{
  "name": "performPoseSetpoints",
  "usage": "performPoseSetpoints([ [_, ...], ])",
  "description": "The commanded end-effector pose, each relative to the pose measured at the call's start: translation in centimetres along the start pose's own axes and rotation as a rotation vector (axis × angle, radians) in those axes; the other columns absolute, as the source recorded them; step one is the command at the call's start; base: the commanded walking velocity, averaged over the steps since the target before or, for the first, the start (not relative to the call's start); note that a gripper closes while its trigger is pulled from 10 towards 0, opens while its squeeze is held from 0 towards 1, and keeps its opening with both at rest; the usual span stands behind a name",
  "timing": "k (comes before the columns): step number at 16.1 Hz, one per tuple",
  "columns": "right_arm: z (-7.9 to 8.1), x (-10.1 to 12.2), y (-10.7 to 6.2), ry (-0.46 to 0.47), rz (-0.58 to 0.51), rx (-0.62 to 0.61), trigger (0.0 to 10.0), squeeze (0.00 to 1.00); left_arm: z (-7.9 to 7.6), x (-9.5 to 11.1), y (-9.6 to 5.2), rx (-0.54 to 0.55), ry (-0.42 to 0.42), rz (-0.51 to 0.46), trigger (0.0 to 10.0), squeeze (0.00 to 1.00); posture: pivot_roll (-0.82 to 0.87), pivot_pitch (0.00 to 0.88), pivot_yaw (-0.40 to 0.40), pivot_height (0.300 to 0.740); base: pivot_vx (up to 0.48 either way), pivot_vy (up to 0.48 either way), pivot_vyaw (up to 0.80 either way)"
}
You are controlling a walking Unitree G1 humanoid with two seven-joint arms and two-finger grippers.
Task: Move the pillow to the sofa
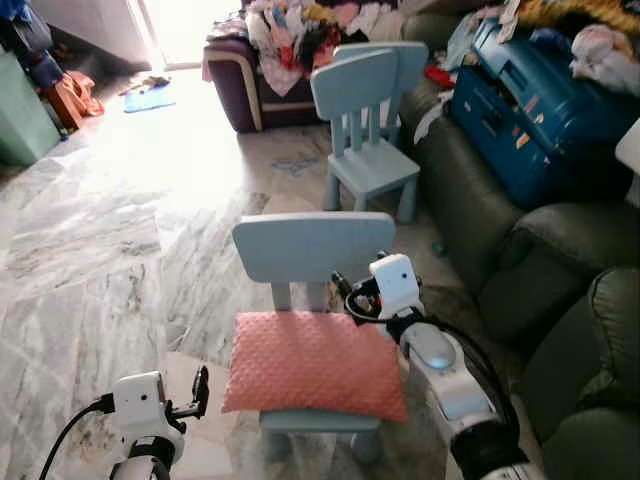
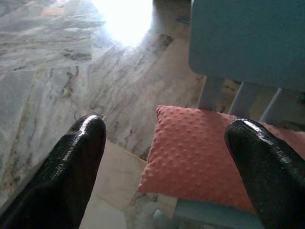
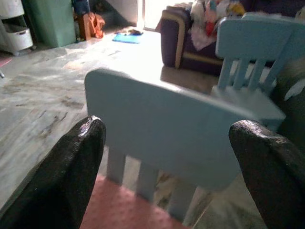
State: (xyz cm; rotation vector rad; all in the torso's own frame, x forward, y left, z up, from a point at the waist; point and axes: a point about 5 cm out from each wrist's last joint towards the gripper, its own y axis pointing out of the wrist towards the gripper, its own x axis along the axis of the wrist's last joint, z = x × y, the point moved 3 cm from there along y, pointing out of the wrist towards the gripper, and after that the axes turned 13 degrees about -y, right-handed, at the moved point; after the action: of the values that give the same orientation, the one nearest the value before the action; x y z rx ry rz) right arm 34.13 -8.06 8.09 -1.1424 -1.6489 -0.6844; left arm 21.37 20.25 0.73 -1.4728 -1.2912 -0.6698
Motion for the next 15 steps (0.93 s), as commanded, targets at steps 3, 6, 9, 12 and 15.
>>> performPoseSetpoints([
  [3,-0.2,-0.4,-1.0,0.015,0.015,-0.001,10.0,0.0,-0.6,-0.3,-0.9,-0.058,0.036,0.038,10.0,0.0,-0.08,0.177,0.078,0.74,0.0,0.0,0.0],
  [6,-0.2,-0.6,-1.7,0.016,0.022,0.001,10.0,0.0,-0.6,-0.5,-1.2,-0.062,0.04,0.048,10.0,0.0,-0.08,0.193,0.081,0.74,0.0,0.0,0.0],
  [9,0.0,-0.6,-2.0,0.017,0.029,0.005,10.0,0.0,-0.7,-0.2,-1.2,-0.067,0.044,0.049,10.0,0.0,-0.08,0.202,0.083,0.74,0.0,0.0,0.0],
  [12,0.0,-0.2,-1.9,0.019,0.025,0.013,10.0,0.0,-0.9,0.2,-0.9,-0.076,0.046,0.042,10.0,0.0,-0.09,0.203,0.079,0.74,0.0,0.0,0.0],
  [15,0.3,-0.4,-2.2,0.021,0.036,0.043,10.0,0.0,-1.0,0.2,-0.8,-0.076,0.041,0.042,10.0,0.0,-0.09,0.199,0.071,0.74,0.0,0.0,0.0],
])
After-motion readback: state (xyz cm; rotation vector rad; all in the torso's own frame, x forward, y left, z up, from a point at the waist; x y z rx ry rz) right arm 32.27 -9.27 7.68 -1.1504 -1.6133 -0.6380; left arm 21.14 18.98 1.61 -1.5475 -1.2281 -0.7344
